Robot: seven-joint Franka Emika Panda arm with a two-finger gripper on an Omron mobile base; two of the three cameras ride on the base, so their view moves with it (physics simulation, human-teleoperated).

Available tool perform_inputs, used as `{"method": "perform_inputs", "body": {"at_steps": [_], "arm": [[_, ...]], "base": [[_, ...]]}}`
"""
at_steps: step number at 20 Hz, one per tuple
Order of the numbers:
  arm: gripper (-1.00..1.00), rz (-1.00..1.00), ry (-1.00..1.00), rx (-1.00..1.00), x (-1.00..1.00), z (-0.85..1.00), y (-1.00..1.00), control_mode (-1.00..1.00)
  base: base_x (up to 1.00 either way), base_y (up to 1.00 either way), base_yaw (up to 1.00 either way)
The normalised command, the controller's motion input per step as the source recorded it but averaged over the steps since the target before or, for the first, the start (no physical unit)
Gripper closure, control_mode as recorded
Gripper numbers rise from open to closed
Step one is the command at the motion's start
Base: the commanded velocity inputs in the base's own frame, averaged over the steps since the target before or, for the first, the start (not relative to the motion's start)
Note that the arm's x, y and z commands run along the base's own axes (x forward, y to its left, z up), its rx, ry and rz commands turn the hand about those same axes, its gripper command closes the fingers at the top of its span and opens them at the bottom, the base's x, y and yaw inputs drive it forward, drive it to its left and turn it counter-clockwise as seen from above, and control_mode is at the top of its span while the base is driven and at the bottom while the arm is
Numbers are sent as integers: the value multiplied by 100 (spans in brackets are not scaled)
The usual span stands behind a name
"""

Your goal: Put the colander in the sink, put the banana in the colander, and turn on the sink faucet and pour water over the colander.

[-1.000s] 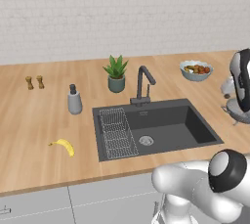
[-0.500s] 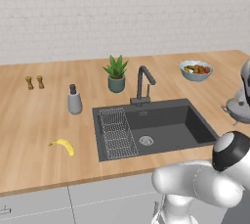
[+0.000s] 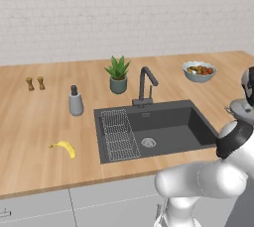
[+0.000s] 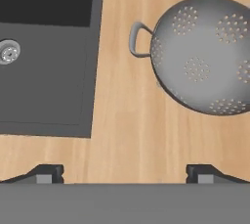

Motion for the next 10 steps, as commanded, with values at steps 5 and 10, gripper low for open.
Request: {"method": "perform_inputs", "body": {"at_steps": [5, 10], "arm": [[-100, 4, 7, -10, 21, -35, -10, -100], [-100, 8, 2, -8, 16, -37, -11, -100]], "base": [[0, 0, 0], [0, 0, 0]]}}
